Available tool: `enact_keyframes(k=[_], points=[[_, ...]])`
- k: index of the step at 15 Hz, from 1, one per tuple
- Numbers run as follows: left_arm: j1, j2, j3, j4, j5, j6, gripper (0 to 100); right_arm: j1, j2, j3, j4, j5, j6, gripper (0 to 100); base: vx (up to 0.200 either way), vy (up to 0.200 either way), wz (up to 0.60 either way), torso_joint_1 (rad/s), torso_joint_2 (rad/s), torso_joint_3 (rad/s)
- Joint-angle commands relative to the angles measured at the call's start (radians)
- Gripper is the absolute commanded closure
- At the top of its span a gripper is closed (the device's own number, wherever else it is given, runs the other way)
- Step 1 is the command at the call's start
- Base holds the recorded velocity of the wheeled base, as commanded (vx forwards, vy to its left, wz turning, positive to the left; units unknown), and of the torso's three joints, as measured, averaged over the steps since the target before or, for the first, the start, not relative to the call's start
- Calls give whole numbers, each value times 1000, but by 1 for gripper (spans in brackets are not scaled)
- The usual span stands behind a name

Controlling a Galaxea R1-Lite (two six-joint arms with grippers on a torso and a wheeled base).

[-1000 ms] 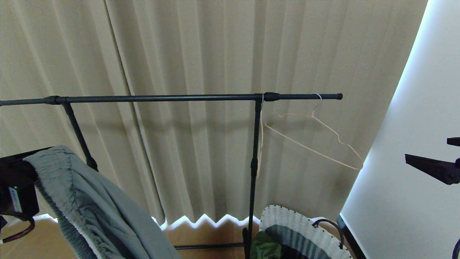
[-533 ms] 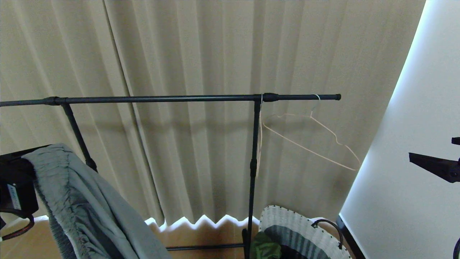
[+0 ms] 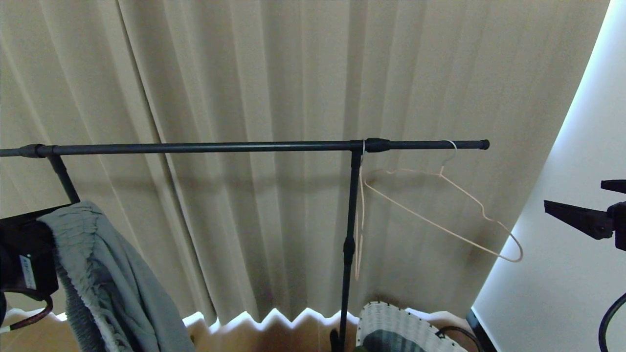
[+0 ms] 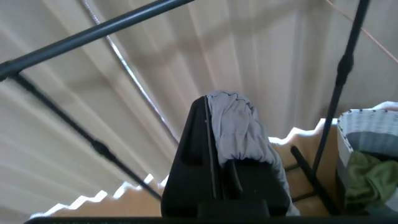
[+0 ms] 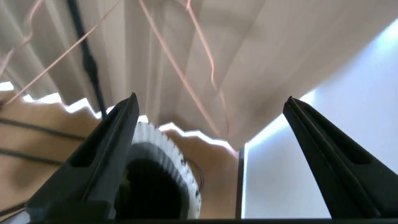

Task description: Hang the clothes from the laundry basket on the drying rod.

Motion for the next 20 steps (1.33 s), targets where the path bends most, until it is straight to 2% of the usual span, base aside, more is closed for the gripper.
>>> enact_keyframes(k=[1, 2, 4, 5, 7, 10, 11, 13, 16, 20], points=[[0, 2, 9, -1, 0, 1, 100, -8, 58, 17, -26, 2, -1, 0, 200, 0, 0, 7, 7, 2], [0, 2, 17, -1, 0, 1, 100, -15, 75, 18, -34, 2, -2, 0, 200, 0, 0, 7, 2, 7], [1, 2, 61, -1, 2, -1, 100, -47, 150, 38, -71, 36, -56, 0, 0, 0, 0, 0, 0, 0], [1, -3, 89, -8, 2, -3, 100, -72, 199, 81, -137, 80, -96, 0, 0, 0, 0, 0, 0, 0], [6, -6, 123, -60, 0, 1, 100, -115, 289, 149, -305, 122, -128, 0, 0, 0, 0, 0, 0, 0], [8, -6, 152, -103, 0, 7, 100, -159, 394, 160, -419, 163, -137, 0, 0, 0, 0, 0, 0, 0], [8, -10, 159, -106, 0, 5, 100, -173, 454, 153, -459, 207, -142, 0, 0, 0, 0, 0, 0, 0], [8, -29, 159, -106, 0, 4, 100, -176, 543, 147, -549, 241, -145, 0, 0, 0, 0, 0, 0, 0], [8, -55, 164, -105, 0, 5, 100, -176, 639, 123, -618, 246, -165, 0, 0, 0, 0, 0, 0, 0], [6, -62, 173, -105, 0, 5, 100, -167, 682, 75, -608, 275, -168, 0, 0, 0, 0, 0, 0, 0]])
